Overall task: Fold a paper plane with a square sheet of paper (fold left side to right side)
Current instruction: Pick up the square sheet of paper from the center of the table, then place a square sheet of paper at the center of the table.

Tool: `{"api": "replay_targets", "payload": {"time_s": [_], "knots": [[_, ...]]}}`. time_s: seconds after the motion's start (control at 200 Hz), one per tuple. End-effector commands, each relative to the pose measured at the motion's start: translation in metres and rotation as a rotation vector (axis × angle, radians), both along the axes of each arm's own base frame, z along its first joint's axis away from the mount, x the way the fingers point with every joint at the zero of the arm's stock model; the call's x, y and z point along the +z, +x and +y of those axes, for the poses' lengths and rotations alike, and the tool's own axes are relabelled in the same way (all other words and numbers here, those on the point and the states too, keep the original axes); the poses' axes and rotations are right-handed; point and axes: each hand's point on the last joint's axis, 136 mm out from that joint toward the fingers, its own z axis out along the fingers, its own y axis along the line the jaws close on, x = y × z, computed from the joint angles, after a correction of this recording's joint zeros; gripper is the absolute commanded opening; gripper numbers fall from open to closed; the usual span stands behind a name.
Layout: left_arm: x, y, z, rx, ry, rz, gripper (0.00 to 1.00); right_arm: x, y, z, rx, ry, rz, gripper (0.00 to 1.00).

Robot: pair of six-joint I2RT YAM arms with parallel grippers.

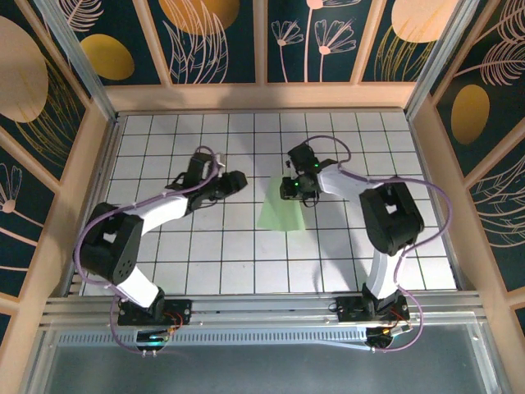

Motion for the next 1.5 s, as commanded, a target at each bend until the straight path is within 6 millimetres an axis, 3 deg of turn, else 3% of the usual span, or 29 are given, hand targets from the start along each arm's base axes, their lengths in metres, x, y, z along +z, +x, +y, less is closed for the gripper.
{"api": "replay_targets", "payload": {"time_s": [0.0,0.175,0.3,0.485,0.751,0.891,1.146,1.241,1.336,1.426,1.466,1.496], "knots": [[0.035,0.006,0.009,-0.034,-0.148,-0.104,0.56,0.048,0.003,0.008,0.069,0.173,-0.102,0.28],[0.08,0.007,0.023,-0.066,-0.266,-0.272,0.63,0.109,-0.004,0.002,0.163,0.349,-0.225,0.27],[0.113,-0.002,0.013,-0.174,-0.319,-0.397,0.69,0.16,-0.015,0.004,0.251,0.464,-0.319,0.26],[0.165,-0.03,-0.002,-0.37,-0.437,-0.568,0.82,0.219,-0.035,0.012,0.388,0.601,-0.387,0.22],[0.195,-0.048,-0.009,-0.499,-0.45,-0.663,0.86,0.291,-0.067,0.031,0.559,0.822,-0.456,0.2],[0.201,-0.057,-0.016,-0.544,-0.455,-0.684,0.88,0.303,-0.077,0.044,0.618,0.851,-0.464,0.2],[0.202,-0.065,-0.041,-0.63,-0.449,-0.674,0.87,0.304,-0.08,0.065,0.673,0.88,-0.447,0.2],[0.204,-0.066,-0.044,-0.643,-0.454,-0.675,0.75,0.295,-0.071,0.065,0.642,0.85,-0.451,0.2],[0.205,-0.065,-0.044,-0.635,-0.451,-0.675,0.45,0.284,-0.061,0.061,0.602,0.809,-0.451,0.2],[0.202,-0.061,-0.044,-0.613,-0.444,-0.66,0.1,0.276,-0.055,0.057,0.569,0.783,-0.449,0.23],[0.198,-0.058,-0.044,-0.6,-0.436,-0.649,0.0,0.272,-0.053,0.055,0.556,0.772,-0.449,0.25],[0.195,-0.055,-0.044,-0.587,-0.428,-0.637,0.0,0.269,-0.051,0.054,0.542,0.761,-0.451,0.28]]}}
